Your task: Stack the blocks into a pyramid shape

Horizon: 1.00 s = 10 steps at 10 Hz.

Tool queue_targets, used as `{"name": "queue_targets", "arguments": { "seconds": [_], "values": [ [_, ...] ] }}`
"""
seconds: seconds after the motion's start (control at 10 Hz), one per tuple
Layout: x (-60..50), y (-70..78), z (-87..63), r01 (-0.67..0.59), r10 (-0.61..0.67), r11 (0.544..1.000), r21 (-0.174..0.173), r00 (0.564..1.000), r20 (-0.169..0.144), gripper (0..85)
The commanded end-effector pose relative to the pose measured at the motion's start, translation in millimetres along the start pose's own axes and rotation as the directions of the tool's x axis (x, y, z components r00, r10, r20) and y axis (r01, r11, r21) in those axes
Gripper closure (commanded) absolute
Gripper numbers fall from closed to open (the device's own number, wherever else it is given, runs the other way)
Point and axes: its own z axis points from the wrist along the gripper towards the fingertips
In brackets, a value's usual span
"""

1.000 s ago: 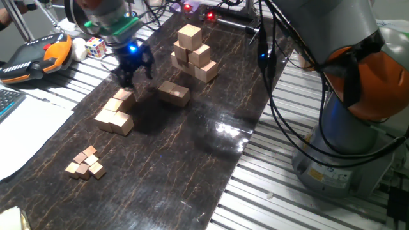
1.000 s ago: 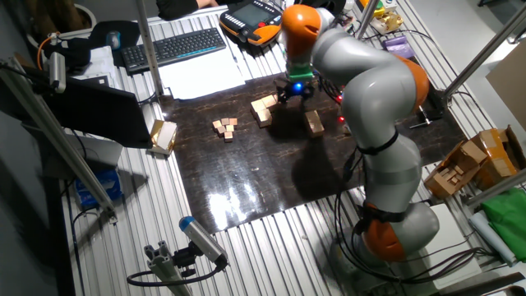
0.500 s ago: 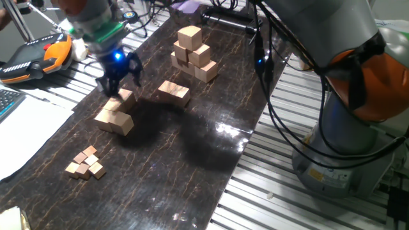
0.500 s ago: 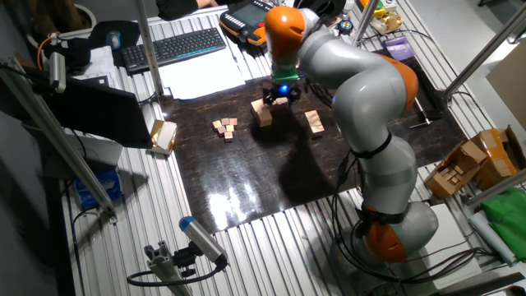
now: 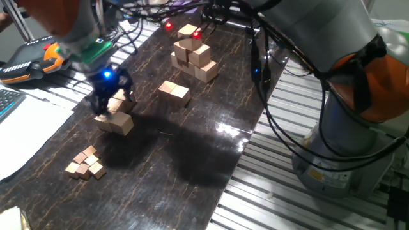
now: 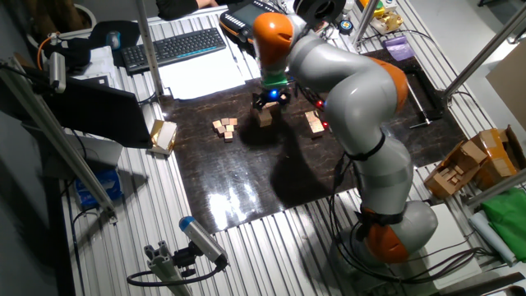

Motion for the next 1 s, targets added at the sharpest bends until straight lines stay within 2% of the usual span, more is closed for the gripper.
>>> {"name": "queue_targets", "arguments": {
  "seconds": [0.0, 0.2, 0.4, 0.9],
  "values": [
    [-2.1, -0.6, 3.8, 0.012, -0.012, 1.0, 0.007, 1.0, 0.001, 7.3],
    [-7.3, -6.8, 14.3, 0.037, -0.038, 0.999, 0.02, 0.999, 0.011, 6.7],
    [-9.4, -9.1, 20.7, 0.04, -0.041, 0.999, 0.01, 0.999, 0.011, 7.0],
    [-10.6, -6.0, 36.7, 0.037, -0.036, 0.998, -0.042, 0.999, 0.022, 6.7]
  ]
}}
